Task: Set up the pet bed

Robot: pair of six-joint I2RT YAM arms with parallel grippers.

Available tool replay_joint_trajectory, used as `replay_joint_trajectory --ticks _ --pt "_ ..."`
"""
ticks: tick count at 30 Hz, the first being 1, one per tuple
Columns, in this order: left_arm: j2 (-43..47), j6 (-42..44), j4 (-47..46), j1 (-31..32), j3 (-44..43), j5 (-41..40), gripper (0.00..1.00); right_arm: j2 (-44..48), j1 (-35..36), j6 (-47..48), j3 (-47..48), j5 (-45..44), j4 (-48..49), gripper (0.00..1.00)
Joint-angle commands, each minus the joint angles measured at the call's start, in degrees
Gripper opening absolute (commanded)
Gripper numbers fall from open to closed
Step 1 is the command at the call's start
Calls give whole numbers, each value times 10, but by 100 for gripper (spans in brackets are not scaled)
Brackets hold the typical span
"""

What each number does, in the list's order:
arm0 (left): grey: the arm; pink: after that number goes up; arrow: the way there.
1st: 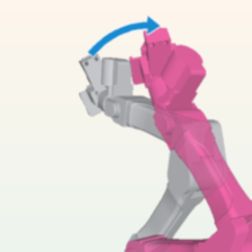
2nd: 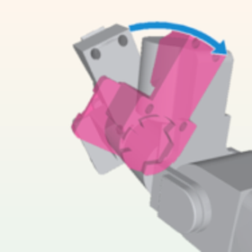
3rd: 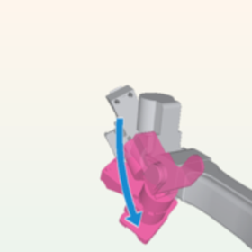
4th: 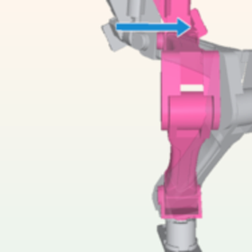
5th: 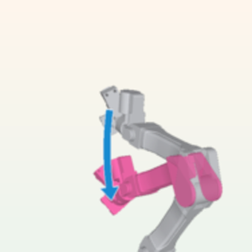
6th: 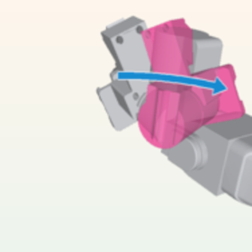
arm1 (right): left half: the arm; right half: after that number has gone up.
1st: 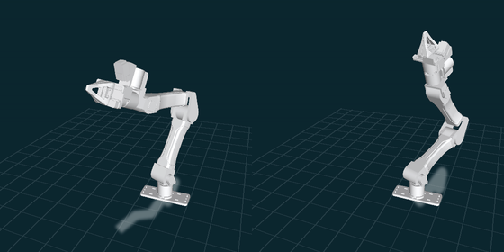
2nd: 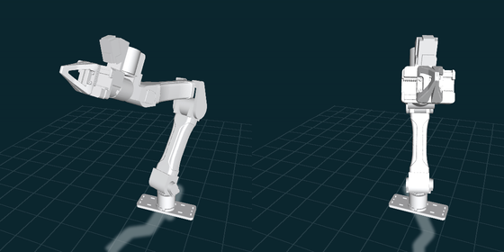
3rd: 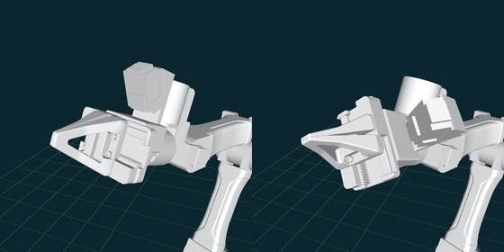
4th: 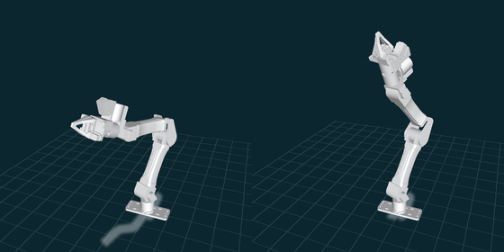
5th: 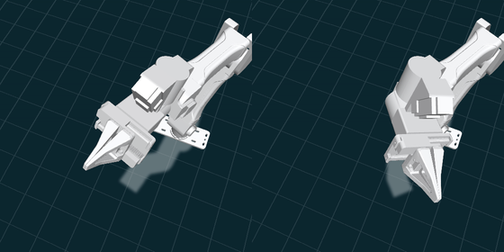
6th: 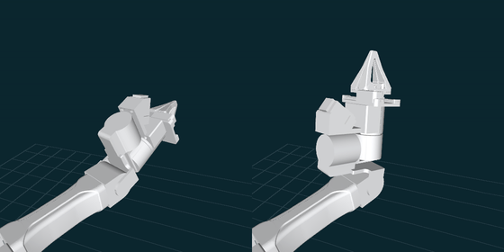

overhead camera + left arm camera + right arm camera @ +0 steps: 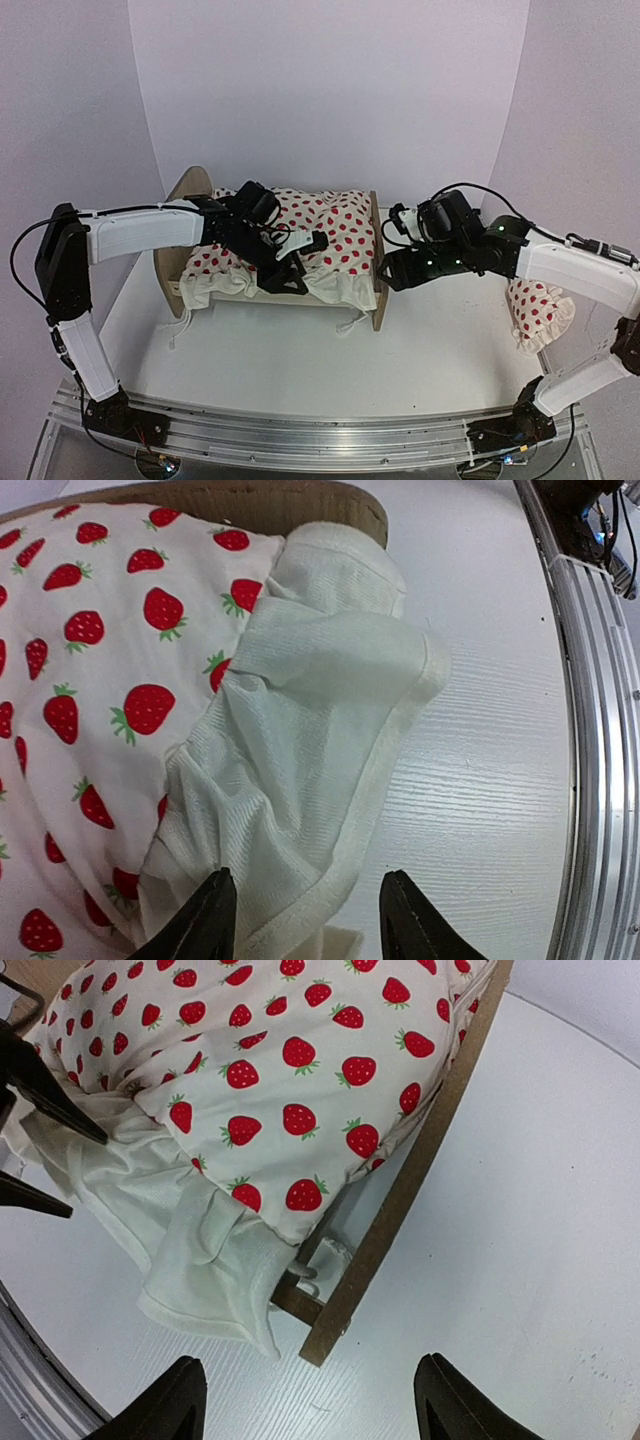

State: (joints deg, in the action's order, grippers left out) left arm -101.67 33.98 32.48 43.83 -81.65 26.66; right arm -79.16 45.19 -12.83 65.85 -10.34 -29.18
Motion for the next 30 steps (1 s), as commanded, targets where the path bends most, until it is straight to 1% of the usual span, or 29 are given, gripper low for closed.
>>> replay_joint_trajectory --ticks 1,3,5,8,9,13,16,18,21,22,24,26,28,30 --pt "-30 28 31 3 -1 -28 59 31 -1 -28 -21 -1 -27 72" --pt "-38 32 22 3 0 -38 64 33 -2 -33 -26 0 -27 72" --pt "-47 34 16 4 -4 -44 67 31 -1 -38 -29 10 -27 72" --pt "-60 37 15 3 -9 -48 67 33 -2 -47 -39 24 -27 72" --pt "-64 37 16 3 -8 -50 65 35 -2 -50 -46 27 -26 71" --pt "-79 34 19 6 -8 -51 50 43 -1 -63 -72 25 -23 71" --pt "-85 36 19 10 -8 -51 36 48 -2 -68 -91 31 -15 71" --pt "-91 36 20 11 -11 -50 24 51 -2 -68 -107 52 0 70" --pt "-102 19 39 11 -35 -48 2 65 -1 -56 -148 123 56 65" --pt "-107 3 53 11 -55 -45 0 70 -2 -54 -168 147 72 63" --pt "-115 -36 83 11 -104 -36 0 87 0 -50 -204 181 115 55" --pt "-121 -80 120 11 -166 -24 0 105 14 -43 -236 187 163 48" --pt "-122 -106 148 11 -212 -12 0 125 34 -36 -276 156 235 47" --pt "-117 -127 162 11 -244 -9 0 142 47 -48 -335 83 346 44"
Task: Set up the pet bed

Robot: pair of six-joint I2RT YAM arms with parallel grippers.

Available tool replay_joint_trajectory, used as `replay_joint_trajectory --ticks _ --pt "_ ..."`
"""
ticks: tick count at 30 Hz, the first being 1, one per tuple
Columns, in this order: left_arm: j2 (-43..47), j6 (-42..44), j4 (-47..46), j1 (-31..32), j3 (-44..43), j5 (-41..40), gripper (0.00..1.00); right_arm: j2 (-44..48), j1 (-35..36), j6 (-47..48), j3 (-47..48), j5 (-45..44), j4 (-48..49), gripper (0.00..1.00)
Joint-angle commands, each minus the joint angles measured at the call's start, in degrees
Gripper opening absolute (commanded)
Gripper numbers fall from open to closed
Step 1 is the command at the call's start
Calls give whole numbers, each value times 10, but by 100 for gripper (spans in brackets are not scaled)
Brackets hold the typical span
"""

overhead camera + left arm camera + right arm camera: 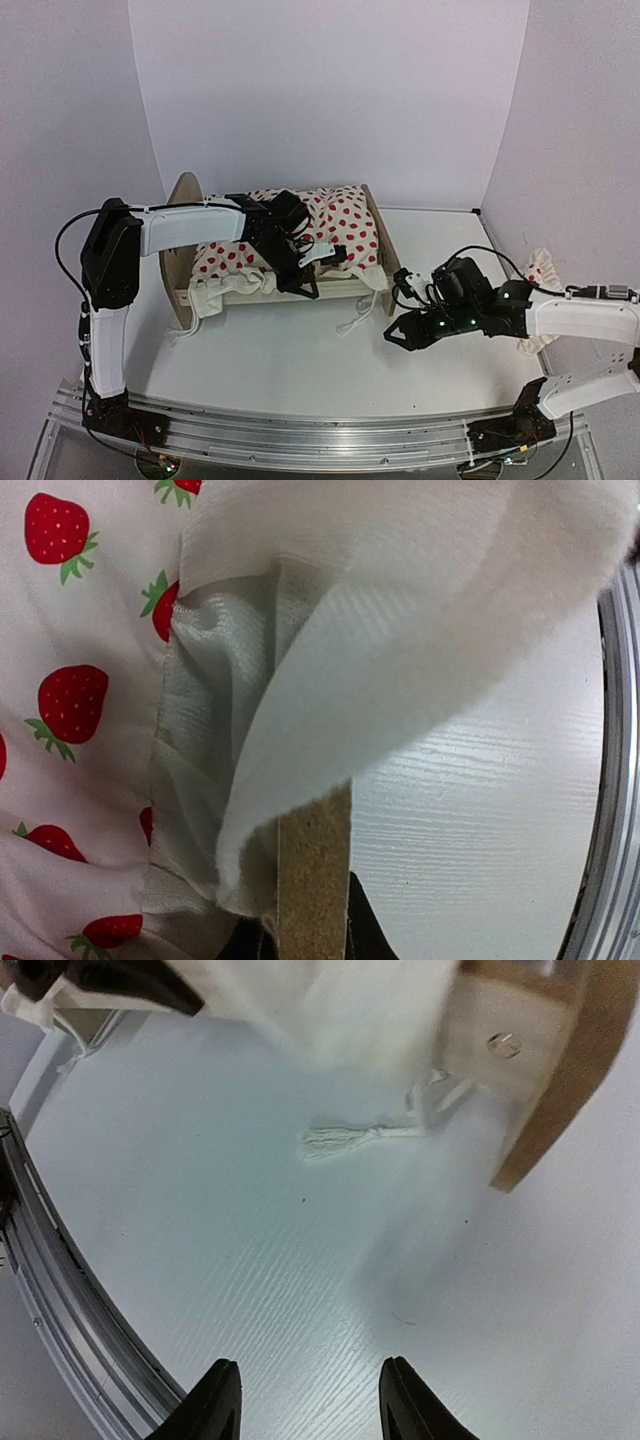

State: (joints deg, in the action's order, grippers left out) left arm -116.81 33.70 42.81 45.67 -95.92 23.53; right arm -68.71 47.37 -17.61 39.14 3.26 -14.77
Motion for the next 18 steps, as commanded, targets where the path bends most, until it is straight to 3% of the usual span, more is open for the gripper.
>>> replay_joint_trajectory --ticks 1,4,8,18 --pt "37 -129 64 -7 -108 26 0 38 28 -10 -105 -79 278 42" --pt "41 -148 81 -4 -139 38 0 7 37 -28 -177 -175 455 41" --pt "45 -149 90 7 -156 46 0 -73 44 -9 -199 -241 624 52" --pt "40 -154 100 9 -209 61 0 -316 44 14 -167 -350 933 62"
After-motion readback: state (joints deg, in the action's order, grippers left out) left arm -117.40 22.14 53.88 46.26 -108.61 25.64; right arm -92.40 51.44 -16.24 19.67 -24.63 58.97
